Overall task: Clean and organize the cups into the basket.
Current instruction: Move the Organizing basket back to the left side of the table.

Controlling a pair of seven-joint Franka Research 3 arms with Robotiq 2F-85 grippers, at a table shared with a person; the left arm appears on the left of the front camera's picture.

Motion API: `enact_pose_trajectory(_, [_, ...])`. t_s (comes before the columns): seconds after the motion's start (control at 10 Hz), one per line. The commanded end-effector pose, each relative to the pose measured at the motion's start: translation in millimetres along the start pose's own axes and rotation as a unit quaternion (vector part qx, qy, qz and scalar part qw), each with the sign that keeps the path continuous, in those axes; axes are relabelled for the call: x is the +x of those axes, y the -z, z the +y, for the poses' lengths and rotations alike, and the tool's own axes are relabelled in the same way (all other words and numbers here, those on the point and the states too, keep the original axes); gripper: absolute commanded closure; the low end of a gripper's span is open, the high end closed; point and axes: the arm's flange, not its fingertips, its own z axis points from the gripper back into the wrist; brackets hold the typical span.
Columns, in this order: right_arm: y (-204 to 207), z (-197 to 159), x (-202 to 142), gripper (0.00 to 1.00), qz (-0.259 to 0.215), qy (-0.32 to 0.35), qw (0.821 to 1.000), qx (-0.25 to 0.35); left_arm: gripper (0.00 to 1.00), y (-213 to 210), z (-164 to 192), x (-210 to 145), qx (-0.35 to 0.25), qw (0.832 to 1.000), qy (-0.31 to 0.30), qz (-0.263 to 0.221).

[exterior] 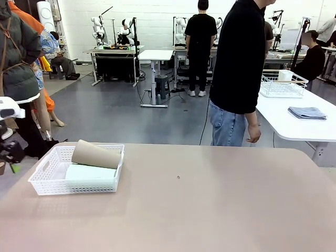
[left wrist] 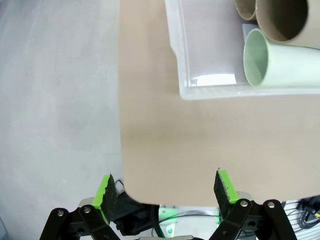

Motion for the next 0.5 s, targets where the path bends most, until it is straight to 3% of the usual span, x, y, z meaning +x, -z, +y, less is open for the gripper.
enact_pose_trajectory(0.0, [-0.7,1.4,-2.1,0.0,-0.002,-0.002,1.0,0.007,0.0,13.5,1.5,-32.5,0.017,1.0,-0.007,0.0])
enact_pose_trajectory(0.1, [-0.7,1.4,-2.1,0.0,-0.002,-0.002,1.0,0.007,0.0,0.0,0.0,0.0,0.0,1.0,0.0,0.0])
enact_pose_trajectory(0.4, [-0.7,1.4,-2.1,0.0,-0.002,-0.002,1.0,0.007,0.0,0.0,0.0,0.0,0.0,1.0,0.0,0.0])
